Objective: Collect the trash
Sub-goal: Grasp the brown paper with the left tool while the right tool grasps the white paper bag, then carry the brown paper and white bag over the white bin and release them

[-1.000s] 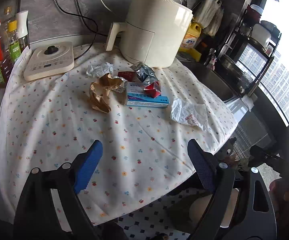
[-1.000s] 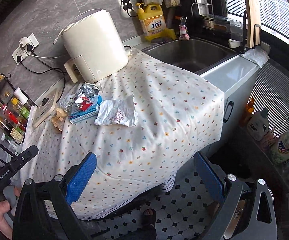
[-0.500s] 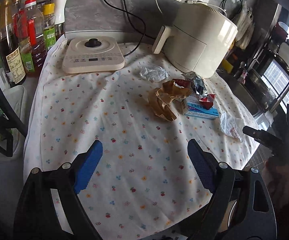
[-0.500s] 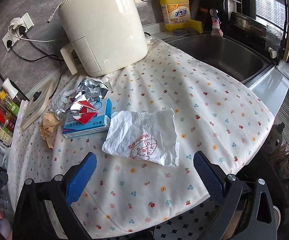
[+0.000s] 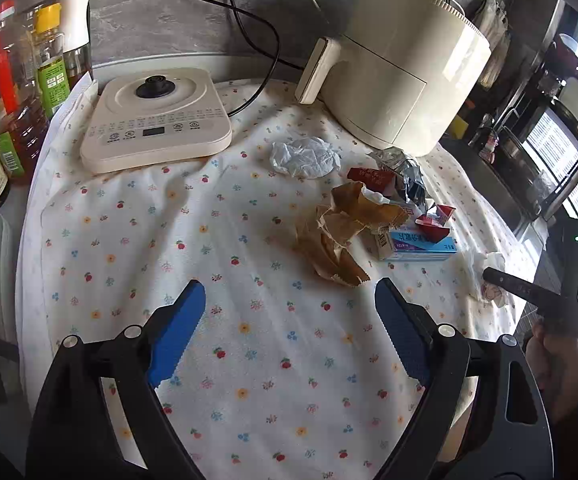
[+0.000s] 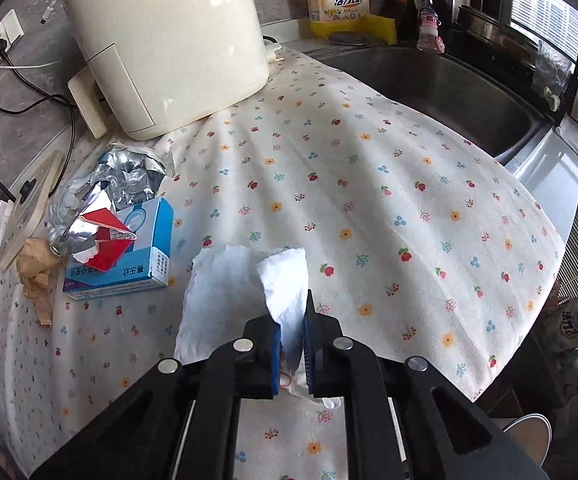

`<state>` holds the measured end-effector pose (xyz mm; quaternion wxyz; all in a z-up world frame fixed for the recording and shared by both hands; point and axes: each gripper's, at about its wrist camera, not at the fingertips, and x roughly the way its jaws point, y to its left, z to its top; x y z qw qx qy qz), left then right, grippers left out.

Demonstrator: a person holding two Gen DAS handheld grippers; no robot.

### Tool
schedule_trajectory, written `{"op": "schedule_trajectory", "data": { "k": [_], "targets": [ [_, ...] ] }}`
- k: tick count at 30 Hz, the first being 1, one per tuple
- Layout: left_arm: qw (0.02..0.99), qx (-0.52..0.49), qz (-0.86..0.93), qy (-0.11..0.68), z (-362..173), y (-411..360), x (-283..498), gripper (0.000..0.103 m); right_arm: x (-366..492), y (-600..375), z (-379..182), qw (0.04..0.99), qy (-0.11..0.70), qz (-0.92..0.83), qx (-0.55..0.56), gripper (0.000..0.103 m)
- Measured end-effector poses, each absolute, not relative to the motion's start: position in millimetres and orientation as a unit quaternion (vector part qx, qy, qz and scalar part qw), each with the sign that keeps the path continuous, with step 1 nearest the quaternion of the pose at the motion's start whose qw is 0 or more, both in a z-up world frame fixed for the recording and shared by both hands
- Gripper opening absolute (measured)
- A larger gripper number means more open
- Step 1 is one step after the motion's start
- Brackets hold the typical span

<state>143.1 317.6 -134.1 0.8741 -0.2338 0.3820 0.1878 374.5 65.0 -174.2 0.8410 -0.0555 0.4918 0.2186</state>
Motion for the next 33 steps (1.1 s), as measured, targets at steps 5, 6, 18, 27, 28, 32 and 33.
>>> {"op": "schedule_trajectory", "data": {
  "k": [5,6,18,27,28,32,33],
  "targets": [
    [0.878,-0.235,0.162,0.384,-142.1,321.7,177.5,0.086,363.1,53.8,-163.8,0.84,0.493,0.221,-0.045,0.005],
    [0.879,-0.234,0.158,0.385,-144.2,321.9,184.2,0.086,360.6,50.6,-161.5,0.84,0.493,0.221,-0.042,0.005],
    [0.854,-0.209,0.197,0.434,-176.3,323.4,232.9,0.008,352.0,6.5,-139.6,0.846,0.492,0.203,-0.02,0.005],
    [0.859,-0.239,0.226,0.391,-150.8,304.2,186.4,0.007,341.8,-16.6,-133.3,0.843,0.488,0.227,-0.017,0.005],
    [0.858,-0.244,0.228,0.39,-148.5,299.1,180.4,0.007,339.6,-22.0,-131.1,0.842,0.487,0.231,-0.017,0.005],
    [0.86,-0.246,0.226,0.385,-139.2,266.4,165.9,0.007,331.9,-54.1,-123.4,0.845,0.481,0.235,-0.011,0.005],
    [0.862,-0.243,0.223,0.385,-136.7,256.2,164.7,0.007,331.0,-65.0,-122.6,0.845,0.481,0.232,-0.007,0.005]
  ]
}}
